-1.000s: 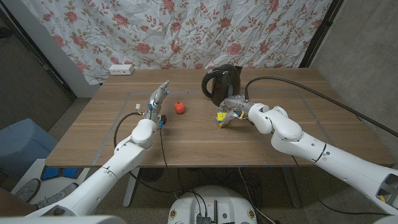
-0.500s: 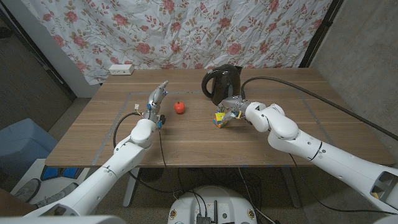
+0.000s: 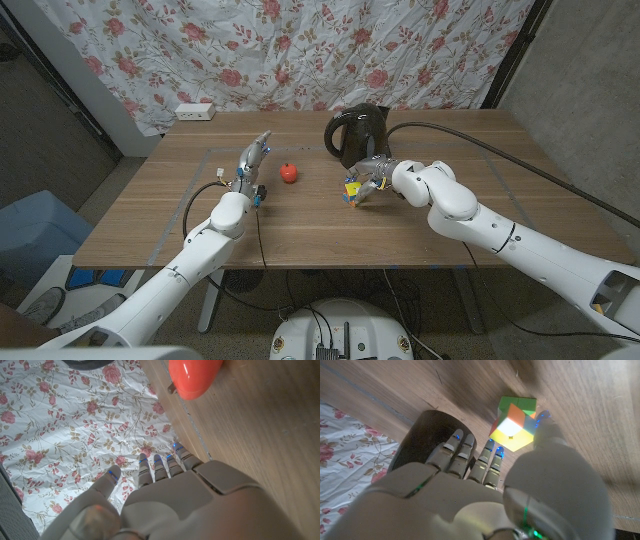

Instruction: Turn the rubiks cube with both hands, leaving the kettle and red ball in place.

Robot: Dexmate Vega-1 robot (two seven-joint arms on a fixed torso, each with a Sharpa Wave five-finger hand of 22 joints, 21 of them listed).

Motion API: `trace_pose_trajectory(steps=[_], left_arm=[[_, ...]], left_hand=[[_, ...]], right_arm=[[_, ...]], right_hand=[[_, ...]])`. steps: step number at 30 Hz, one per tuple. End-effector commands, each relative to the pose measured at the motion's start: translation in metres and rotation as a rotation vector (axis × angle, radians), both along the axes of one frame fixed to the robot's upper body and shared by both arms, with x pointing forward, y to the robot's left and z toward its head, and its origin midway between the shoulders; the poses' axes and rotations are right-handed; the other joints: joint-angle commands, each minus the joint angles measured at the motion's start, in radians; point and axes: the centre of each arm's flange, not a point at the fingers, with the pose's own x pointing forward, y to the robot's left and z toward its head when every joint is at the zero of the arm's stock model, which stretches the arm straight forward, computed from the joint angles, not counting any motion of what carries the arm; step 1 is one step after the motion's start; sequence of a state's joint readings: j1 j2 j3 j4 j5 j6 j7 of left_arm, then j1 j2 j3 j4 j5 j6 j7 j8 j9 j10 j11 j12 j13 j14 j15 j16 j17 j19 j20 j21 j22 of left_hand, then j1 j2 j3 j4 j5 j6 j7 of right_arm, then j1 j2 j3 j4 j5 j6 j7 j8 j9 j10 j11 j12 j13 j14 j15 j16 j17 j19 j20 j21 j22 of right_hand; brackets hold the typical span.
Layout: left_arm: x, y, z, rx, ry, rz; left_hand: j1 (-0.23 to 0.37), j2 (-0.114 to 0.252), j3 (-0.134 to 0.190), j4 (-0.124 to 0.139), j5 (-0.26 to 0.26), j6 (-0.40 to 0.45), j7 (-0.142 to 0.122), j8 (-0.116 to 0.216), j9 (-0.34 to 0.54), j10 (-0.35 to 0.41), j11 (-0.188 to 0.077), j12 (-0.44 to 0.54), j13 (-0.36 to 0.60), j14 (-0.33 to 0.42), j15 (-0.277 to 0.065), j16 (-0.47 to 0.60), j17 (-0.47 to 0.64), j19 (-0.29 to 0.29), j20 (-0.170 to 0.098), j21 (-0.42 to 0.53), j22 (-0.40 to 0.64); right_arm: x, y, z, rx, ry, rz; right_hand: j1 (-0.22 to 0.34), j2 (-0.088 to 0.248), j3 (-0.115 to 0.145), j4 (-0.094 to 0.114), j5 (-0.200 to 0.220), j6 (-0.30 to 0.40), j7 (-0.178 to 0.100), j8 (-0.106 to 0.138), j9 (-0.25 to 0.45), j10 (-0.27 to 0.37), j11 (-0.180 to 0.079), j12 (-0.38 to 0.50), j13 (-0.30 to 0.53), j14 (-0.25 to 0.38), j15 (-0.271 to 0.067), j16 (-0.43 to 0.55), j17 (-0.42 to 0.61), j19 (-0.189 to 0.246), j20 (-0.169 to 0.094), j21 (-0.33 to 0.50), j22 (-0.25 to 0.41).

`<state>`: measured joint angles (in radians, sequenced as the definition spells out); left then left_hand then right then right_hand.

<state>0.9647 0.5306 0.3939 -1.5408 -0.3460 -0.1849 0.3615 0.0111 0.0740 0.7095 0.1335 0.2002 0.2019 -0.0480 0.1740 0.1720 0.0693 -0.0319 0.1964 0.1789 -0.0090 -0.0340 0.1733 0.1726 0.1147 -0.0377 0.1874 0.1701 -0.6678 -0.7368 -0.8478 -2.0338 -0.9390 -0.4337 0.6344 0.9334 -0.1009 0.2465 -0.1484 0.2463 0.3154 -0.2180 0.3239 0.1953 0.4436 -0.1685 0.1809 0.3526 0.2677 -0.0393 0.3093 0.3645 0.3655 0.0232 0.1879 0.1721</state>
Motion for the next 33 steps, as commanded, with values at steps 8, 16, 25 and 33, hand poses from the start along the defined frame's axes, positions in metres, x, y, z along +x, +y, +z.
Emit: trace_pose_trajectory(steps=[8,16,25,33], left_arm=[[0.014,0.006,0.007,0.01,-0.034,-0.029],[0.019,0.009,0.007,-0.003,-0.041,-0.037],[0.025,0.017,0.01,0.017,-0.035,-0.05],[0.032,0.02,0.013,0.015,-0.036,-0.059]], left_hand=[[-0.006,0.066,0.0,0.006,-0.001,0.01,0.004,0.007,0.001,0.007,0.003,0.002,0.003,0.002,-0.014,0.008,0.002,0.004,-0.001,0.006,0.001],[-0.005,0.066,0.0,0.006,-0.001,0.013,0.004,0.008,0.001,0.008,0.005,0.002,0.003,0.005,-0.013,0.008,0.002,0.005,-0.001,0.006,0.001],[-0.005,0.066,0.0,0.007,-0.001,0.015,0.005,0.008,0.001,0.008,0.005,0.002,0.003,0.006,-0.013,0.008,0.002,0.006,-0.001,0.006,0.001],[-0.005,0.066,0.0,0.008,0.0,0.019,0.007,0.009,0.001,0.008,0.005,0.002,0.003,0.007,-0.014,0.008,0.001,0.006,-0.001,0.006,0.001]], right_arm=[[-0.001,0.002,0.002,-0.04,0.107,-0.009],[-0.001,0.003,0.003,-0.048,0.128,-0.019],[0.0,0.001,0.0,-0.013,0.141,-0.013],[0.001,-0.008,-0.003,0.055,0.137,-0.004]], right_hand=[[-0.101,-0.02,-0.032,0.035,0.061,-0.097,0.022,-0.065,-0.001,-0.123,0.032,-0.002,-0.017,-0.066,-0.001,-0.035,0.014,-0.058,0.023,-0.003,0.002],[-0.174,-0.029,-0.061,0.055,0.094,-0.19,0.042,-0.119,-0.003,-0.223,0.065,-0.002,-0.036,-0.157,0.066,-0.072,0.02,-0.124,0.057,-0.008,0.001],[-0.258,-0.033,-0.098,0.085,0.114,-0.267,0.049,-0.141,-0.005,-0.295,0.086,-0.002,-0.053,-0.201,0.093,-0.087,0.022,-0.163,0.085,-0.007,-0.001],[-0.324,-0.037,-0.132,0.11,0.119,-0.329,0.056,-0.147,-0.008,-0.354,0.09,-0.004,-0.071,-0.239,0.095,-0.099,0.018,-0.168,0.111,-0.003,-0.002]])
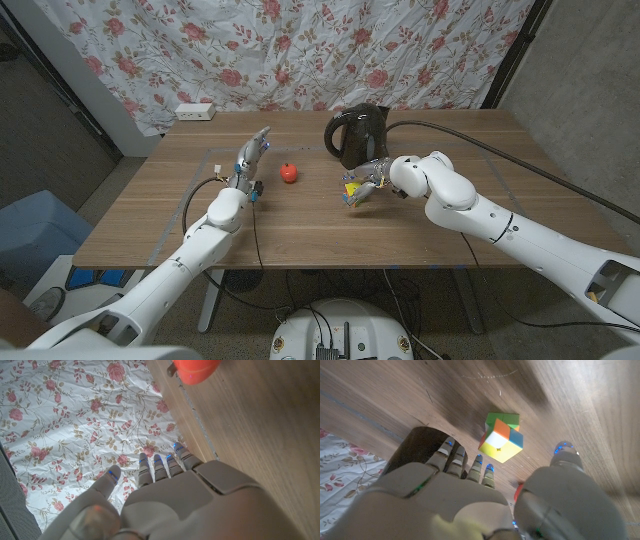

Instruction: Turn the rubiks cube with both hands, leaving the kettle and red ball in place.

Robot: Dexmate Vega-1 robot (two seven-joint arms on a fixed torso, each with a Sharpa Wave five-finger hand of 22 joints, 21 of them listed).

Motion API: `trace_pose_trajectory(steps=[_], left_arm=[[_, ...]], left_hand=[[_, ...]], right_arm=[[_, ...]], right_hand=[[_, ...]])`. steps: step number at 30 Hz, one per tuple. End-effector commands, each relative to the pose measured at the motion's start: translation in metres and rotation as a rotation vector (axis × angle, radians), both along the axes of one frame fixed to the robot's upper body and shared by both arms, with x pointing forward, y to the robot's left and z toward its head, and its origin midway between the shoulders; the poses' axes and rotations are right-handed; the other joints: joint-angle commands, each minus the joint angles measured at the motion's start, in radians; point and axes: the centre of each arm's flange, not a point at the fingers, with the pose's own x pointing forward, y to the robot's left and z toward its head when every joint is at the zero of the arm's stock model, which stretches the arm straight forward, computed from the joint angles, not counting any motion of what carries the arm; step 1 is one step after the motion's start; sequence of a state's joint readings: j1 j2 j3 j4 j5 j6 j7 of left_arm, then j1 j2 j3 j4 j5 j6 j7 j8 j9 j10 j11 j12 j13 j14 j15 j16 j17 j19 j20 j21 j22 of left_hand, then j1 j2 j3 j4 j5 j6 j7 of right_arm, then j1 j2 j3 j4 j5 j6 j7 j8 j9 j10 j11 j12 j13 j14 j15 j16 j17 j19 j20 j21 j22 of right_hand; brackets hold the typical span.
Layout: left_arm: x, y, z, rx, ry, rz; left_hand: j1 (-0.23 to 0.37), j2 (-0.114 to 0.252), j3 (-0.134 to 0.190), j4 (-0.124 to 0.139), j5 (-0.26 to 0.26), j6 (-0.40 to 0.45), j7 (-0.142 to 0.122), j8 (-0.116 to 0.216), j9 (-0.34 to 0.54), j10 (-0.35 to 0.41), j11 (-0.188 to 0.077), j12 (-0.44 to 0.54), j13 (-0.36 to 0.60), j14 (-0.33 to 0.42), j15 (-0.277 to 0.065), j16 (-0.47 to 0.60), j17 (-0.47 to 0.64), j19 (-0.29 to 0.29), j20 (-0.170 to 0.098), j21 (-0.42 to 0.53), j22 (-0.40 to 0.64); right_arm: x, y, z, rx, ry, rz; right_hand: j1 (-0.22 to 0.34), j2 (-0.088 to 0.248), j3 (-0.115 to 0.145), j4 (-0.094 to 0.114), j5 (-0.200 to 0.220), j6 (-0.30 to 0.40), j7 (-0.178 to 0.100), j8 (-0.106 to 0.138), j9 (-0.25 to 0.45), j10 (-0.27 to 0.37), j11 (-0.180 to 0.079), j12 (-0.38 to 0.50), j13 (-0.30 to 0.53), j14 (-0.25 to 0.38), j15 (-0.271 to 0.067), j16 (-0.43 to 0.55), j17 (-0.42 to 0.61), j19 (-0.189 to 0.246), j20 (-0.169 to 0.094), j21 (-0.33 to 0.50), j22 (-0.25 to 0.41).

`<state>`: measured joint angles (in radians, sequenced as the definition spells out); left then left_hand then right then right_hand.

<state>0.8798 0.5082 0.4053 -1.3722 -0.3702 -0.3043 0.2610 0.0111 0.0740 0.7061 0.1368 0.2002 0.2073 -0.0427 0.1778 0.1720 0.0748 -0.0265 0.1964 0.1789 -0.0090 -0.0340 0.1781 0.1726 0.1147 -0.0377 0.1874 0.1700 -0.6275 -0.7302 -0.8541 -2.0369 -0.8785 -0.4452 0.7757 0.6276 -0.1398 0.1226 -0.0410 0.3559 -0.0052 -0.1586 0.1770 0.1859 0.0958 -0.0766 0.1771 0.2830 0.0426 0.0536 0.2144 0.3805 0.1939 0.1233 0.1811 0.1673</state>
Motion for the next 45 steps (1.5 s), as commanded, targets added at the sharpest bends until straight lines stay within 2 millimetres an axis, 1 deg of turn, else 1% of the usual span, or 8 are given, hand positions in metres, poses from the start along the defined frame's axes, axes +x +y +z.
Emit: trace_pose_trajectory(steps=[1,2,6,8,12,18,30,45], left_arm=[[0.011,0.006,0.004,0.006,-0.005,-0.022],[0.012,0.007,0.004,0.009,-0.002,-0.019],[0.016,0.011,0.006,0.032,0.002,-0.018],[0.017,0.013,0.007,0.023,-0.002,-0.021],[0.021,0.013,0.009,0.026,-0.004,-0.023],[0.027,0.012,0.01,0.022,-0.008,-0.029],[0.031,0.013,0.003,-0.021,-0.008,-0.007],[0.035,0.012,0.001,-0.028,0.004,-0.005]], left_hand=[[-0.005,0.066,0.003,0.004,0.0,0.014,0.002,0.005,0.001,0.004,0.0,0.003,0.003,0.007,-0.013,0.003,0.001,0.006,-0.001,0.006,0.001],[-0.005,0.066,0.003,0.004,0.0,0.014,0.002,0.005,0.001,0.004,0.0,0.003,0.003,0.006,-0.014,0.003,0.001,0.006,-0.001,0.006,0.001],[-0.004,0.066,0.003,0.004,0.0,0.012,0.002,0.005,0.001,0.002,0.002,0.002,0.003,0.007,-0.013,0.003,0.001,0.006,-0.001,0.006,0.001],[-0.004,0.067,0.004,0.004,0.0,0.012,0.002,0.004,0.001,0.002,0.001,0.002,0.003,0.007,-0.013,0.003,0.001,0.006,-0.001,0.006,0.001],[-0.004,0.067,0.004,0.004,0.0,0.012,0.002,0.004,0.001,0.003,0.001,0.002,0.003,0.008,-0.013,0.003,0.001,0.007,-0.001,0.006,0.001],[-0.003,0.068,0.004,0.004,0.0,0.011,0.003,0.004,0.001,0.002,0.0,0.002,0.003,0.01,-0.013,0.003,0.001,0.009,-0.001,0.006,0.001],[-0.002,0.068,0.005,0.004,0.001,0.01,0.003,0.003,0.001,0.003,-0.003,0.002,0.003,0.012,-0.015,0.003,0.0,0.013,-0.001,0.007,0.001],[-0.002,0.068,0.006,0.003,0.001,0.011,0.003,0.003,0.001,0.004,0.0,0.002,0.003,0.015,-0.015,0.002,0.0,0.014,-0.001,0.007,0.001]], right_arm=[[0.001,-0.011,-0.004,0.084,0.002,0.005],[0.001,-0.013,-0.003,0.096,0.006,0.007],[0.001,-0.02,-0.002,0.133,0.0,0.022],[0.003,-0.025,-0.001,0.158,0.012,0.027],[0.007,-0.036,0.0,0.231,0.021,0.044],[0.013,-0.05,0.0,0.286,0.007,0.09],[0.02,-0.087,-0.001,0.456,-0.024,0.175],[0.03,-0.114,0.001,0.634,-0.068,0.213]], right_hand=[[-0.027,0.0,-0.013,0.005,0.01,-0.009,-0.003,0.002,0.001,-0.01,-0.003,0.0,-0.005,-0.023,0.002,-0.007,0.0,0.004,0.011,0.004,0.003],[-0.035,0.0,-0.017,0.009,0.01,-0.012,-0.003,0.002,0.0,-0.02,-0.001,-0.001,-0.007,-0.029,0.005,-0.009,-0.001,0.001,0.011,0.003,0.002],[-0.072,0.001,-0.038,0.022,0.012,-0.025,0.009,0.006,-0.001,-0.045,0.001,0.003,-0.025,-0.054,-0.004,-0.016,-0.012,-0.018,-0.059,0.0,0.0],[-0.088,0.004,-0.045,0.03,0.012,-0.026,0.023,0.008,-0.001,-0.046,0.001,0.005,-0.031,-0.06,-0.014,-0.017,-0.016,-0.014,-0.08,0.002,-0.001],[-0.154,0.028,-0.066,0.065,0.01,-0.024,0.042,0.012,-0.002,-0.047,0.003,0.009,-0.051,-0.06,-0.038,-0.012,-0.028,0.01,-0.125,0.009,-0.002],[-0.189,0.032,-0.081,0.082,0.008,-0.042,0.071,0.009,-0.003,-0.048,0.005,0.01,-0.063,-0.062,-0.055,-0.013,-0.038,0.023,-0.137,0.01,-0.003],[-0.241,0.044,-0.105,0.11,0.01,0.034,0.101,0.033,-0.005,0.008,0.007,0.025,-0.084,-0.007,-0.093,0.003,-0.065,0.075,-0.163,0.016,-0.003],[-0.283,0.057,-0.123,0.133,0.009,0.093,0.107,0.041,-0.006,0.062,0.013,0.035,-0.092,0.029,-0.095,0.009,-0.084,0.106,-0.171,0.015,-0.003]])
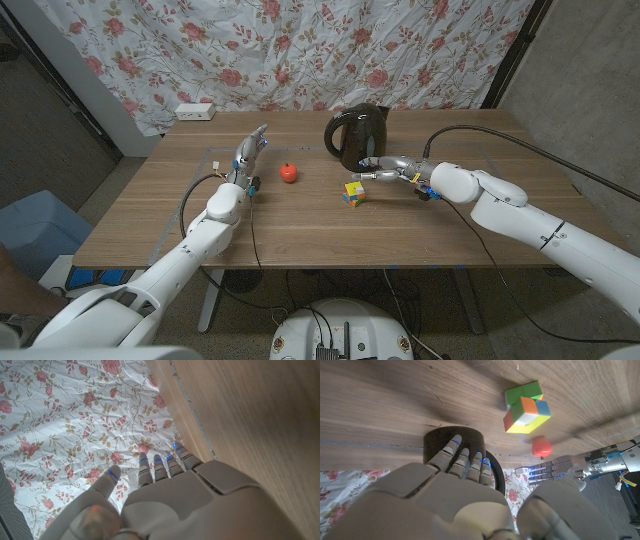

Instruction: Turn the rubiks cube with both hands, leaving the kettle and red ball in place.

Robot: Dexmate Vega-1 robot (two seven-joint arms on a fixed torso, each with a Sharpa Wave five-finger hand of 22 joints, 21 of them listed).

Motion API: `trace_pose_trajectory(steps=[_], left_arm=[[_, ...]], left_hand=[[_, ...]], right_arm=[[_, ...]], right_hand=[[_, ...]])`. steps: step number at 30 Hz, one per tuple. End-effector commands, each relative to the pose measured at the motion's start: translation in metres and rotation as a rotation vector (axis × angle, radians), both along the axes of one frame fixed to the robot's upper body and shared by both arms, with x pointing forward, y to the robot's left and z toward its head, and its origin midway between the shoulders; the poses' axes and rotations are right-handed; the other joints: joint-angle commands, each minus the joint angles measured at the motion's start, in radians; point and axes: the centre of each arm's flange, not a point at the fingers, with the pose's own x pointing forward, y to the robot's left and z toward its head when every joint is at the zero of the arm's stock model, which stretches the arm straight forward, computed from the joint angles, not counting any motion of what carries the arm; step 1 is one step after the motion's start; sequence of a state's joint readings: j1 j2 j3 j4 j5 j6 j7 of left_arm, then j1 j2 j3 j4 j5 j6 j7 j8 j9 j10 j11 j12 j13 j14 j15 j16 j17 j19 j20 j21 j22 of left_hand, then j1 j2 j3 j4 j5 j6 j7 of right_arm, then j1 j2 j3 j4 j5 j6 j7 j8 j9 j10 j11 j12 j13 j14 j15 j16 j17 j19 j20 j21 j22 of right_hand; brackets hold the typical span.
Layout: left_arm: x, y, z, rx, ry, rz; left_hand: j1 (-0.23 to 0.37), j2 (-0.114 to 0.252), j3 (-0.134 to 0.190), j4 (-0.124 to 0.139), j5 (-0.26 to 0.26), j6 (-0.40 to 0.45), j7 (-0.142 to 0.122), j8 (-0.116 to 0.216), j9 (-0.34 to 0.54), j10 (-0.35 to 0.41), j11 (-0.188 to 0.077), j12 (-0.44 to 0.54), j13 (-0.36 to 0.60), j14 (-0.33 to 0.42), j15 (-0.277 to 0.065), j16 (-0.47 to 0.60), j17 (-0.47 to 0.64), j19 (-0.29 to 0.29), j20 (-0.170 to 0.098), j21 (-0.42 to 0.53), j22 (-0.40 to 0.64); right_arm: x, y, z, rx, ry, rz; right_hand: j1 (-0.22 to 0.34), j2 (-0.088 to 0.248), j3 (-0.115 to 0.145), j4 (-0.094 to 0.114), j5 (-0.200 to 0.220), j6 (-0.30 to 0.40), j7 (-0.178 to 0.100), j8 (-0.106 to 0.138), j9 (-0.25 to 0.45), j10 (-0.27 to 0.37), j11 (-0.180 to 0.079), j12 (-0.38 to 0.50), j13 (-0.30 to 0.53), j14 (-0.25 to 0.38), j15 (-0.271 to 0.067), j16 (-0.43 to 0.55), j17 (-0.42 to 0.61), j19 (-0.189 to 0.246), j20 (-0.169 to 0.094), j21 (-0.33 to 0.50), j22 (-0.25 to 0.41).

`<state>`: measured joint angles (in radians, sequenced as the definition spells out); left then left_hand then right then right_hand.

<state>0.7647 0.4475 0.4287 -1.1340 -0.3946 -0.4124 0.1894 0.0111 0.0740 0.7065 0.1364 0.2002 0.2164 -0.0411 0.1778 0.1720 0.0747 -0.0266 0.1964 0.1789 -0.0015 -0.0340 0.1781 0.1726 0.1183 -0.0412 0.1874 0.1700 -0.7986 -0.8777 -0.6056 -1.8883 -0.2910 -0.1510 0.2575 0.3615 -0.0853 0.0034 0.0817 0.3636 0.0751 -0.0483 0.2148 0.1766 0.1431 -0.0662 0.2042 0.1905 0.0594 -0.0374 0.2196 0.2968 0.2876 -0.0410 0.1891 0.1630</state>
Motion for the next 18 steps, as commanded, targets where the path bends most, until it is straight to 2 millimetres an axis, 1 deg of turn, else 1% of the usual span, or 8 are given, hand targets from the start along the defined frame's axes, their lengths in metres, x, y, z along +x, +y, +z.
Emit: trace_pose_trajectory(steps=[1,4,10,11,18], left_arm=[[0.004,-0.001,0.0,-0.006,0.01,0.006],[0.005,0.0,0.001,-0.004,0.003,0.0],[0.004,-0.001,0.002,-0.012,0.004,-0.002],[0.003,-0.004,-0.001,-0.012,0.005,0.004],[0.002,-0.007,-0.002,-0.013,0.01,0.002]], left_hand=[[-0.002,0.068,0.006,0.003,0.001,0.002,0.001,0.003,0.001,0.004,0.0,0.002,0.003,0.007,-0.016,0.002,0.0,0.011,0.003,0.007,0.001],[-0.002,0.068,0.006,0.004,0.001,0.001,0.001,0.003,0.001,0.004,-0.003,0.002,0.003,0.007,-0.015,0.002,0.0,0.011,0.003,0.007,0.001],[-0.002,0.067,0.006,0.004,0.001,0.001,0.001,0.002,0.001,0.004,-0.002,0.002,0.003,0.007,-0.015,0.002,0.0,0.011,0.003,0.007,0.001],[-0.002,0.067,0.006,0.004,0.001,0.001,0.001,0.002,0.001,0.004,-0.001,0.002,0.003,0.007,-0.014,0.002,0.0,0.011,0.003,0.007,0.001],[-0.002,0.068,0.006,0.004,0.001,0.001,0.002,0.003,0.002,0.003,-0.001,0.002,0.003,0.007,-0.016,0.002,0.0,0.011,0.003,0.006,0.001]], right_arm=[[0.008,-0.025,0.002,0.157,-0.035,0.021],[0.011,-0.029,0.001,0.183,-0.041,0.022],[0.014,-0.036,0.001,0.203,-0.059,0.016],[0.015,-0.037,0.002,0.202,-0.062,0.016],[0.021,-0.049,0.007,0.236,-0.078,0.017]], right_hand=[[-0.019,0.003,-0.004,0.012,0.002,0.014,-0.002,0.004,0.003,0.017,0.002,0.008,0.0,0.015,-0.005,0.004,-0.001,0.015,-0.008,0.007,0.001],[-0.029,0.008,-0.007,0.017,0.002,0.028,0.001,0.005,0.003,0.027,0.004,0.009,-0.001,0.026,-0.01,0.006,-0.005,0.023,-0.011,0.008,0.001],[-0.036,0.013,-0.01,0.022,0.002,0.038,0.0,0.005,0.003,0.037,0.005,0.01,-0.002,0.034,-0.012,0.008,-0.009,0.032,-0.013,0.008,0.001],[-0.039,0.015,-0.01,0.024,0.002,0.04,0.001,0.005,0.003,0.04,0.007,0.01,-0.002,0.039,-0.013,0.009,-0.01,0.035,-0.013,0.009,0.001],[-0.052,0.024,-0.013,0.031,0.001,0.052,0.006,0.004,0.002,0.049,0.009,0.009,-0.003,0.051,-0.013,0.011,-0.015,0.044,-0.015,0.008,0.001]])
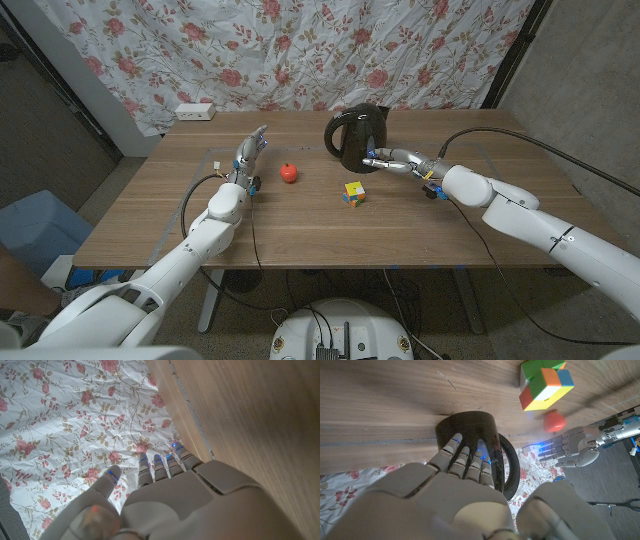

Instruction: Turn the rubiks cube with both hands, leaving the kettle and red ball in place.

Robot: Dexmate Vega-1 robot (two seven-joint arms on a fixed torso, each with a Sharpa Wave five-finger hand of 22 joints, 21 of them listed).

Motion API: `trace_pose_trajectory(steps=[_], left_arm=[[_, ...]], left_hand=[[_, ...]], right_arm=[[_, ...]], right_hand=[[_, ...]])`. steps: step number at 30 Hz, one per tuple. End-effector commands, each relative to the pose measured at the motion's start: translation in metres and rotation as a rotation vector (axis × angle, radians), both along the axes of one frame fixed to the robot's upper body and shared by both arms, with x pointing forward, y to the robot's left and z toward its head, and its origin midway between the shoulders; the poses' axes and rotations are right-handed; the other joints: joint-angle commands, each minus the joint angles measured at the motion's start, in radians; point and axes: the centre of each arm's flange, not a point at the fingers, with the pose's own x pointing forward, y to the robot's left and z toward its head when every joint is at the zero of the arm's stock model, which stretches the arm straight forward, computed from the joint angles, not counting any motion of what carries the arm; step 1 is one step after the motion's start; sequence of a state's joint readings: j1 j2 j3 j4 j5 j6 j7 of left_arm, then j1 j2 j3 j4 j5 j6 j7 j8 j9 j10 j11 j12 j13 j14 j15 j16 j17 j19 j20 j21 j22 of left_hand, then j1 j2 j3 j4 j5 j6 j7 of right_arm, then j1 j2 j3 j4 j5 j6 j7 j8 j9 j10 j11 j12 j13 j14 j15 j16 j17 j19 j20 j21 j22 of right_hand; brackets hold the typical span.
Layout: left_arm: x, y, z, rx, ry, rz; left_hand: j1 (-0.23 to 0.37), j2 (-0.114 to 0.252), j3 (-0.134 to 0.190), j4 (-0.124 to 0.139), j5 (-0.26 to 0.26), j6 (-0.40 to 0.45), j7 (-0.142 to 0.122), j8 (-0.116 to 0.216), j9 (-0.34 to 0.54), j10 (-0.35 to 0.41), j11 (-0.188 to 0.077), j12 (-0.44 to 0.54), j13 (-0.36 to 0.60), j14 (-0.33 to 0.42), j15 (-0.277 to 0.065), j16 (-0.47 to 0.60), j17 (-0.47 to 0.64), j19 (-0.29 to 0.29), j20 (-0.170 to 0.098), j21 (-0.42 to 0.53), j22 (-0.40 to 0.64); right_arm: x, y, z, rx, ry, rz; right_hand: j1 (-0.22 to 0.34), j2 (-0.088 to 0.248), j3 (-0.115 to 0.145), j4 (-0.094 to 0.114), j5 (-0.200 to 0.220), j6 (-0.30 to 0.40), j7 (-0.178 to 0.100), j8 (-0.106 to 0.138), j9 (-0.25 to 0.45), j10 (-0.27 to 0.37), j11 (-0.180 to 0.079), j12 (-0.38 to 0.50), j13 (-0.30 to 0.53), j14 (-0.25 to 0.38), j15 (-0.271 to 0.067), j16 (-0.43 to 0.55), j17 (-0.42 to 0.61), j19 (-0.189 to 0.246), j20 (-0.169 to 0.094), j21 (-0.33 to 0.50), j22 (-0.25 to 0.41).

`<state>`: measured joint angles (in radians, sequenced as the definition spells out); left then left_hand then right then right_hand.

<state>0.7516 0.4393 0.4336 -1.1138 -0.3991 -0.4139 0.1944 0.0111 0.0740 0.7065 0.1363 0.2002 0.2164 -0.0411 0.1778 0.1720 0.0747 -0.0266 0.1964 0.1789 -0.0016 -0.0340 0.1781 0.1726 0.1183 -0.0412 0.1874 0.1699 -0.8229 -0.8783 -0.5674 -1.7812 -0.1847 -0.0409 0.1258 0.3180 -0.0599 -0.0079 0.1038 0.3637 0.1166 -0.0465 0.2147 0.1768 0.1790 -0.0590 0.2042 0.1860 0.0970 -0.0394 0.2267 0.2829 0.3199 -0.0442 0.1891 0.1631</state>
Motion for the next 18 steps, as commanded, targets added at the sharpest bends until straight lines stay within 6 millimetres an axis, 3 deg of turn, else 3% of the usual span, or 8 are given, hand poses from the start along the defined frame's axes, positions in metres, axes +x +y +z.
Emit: trace_pose_trajectory(steps=[1,18], left_arm=[[-0.002,-0.007,-0.002,-0.002,0.006,-0.003],[-0.003,-0.003,-0.005,-0.015,0.007,-0.002]], left_hand=[[-0.002,0.068,0.006,0.004,0.001,0.001,0.002,0.002,0.002,0.003,-0.002,0.001,0.003,0.008,-0.016,0.002,0.0,0.011,0.002,0.006,0.001],[-0.002,0.068,0.006,0.005,0.001,0.0,0.003,0.002,0.002,0.005,0.0,0.002,0.003,0.007,-0.016,0.001,0.001,0.012,0.004,0.006,0.001]], right_arm=[[0.008,-0.019,0.009,0.09,-0.044,0.009],[0.016,-0.037,0.018,0.15,-0.073,-0.035]], right_hand=[[-0.01,0.0,-0.002,0.01,0.001,0.011,0.004,0.004,0.002,0.014,0.002,0.009,0.001,0.016,-0.011,0.005,-0.002,0.012,-0.012,0.008,0.001],[-0.028,0.023,-0.003,0.022,0.0,0.008,0.014,-0.005,0.002,0.021,0.004,0.005,0.0,0.034,-0.01,0.007,-0.01,0.026,-0.01,0.007,0.001]])
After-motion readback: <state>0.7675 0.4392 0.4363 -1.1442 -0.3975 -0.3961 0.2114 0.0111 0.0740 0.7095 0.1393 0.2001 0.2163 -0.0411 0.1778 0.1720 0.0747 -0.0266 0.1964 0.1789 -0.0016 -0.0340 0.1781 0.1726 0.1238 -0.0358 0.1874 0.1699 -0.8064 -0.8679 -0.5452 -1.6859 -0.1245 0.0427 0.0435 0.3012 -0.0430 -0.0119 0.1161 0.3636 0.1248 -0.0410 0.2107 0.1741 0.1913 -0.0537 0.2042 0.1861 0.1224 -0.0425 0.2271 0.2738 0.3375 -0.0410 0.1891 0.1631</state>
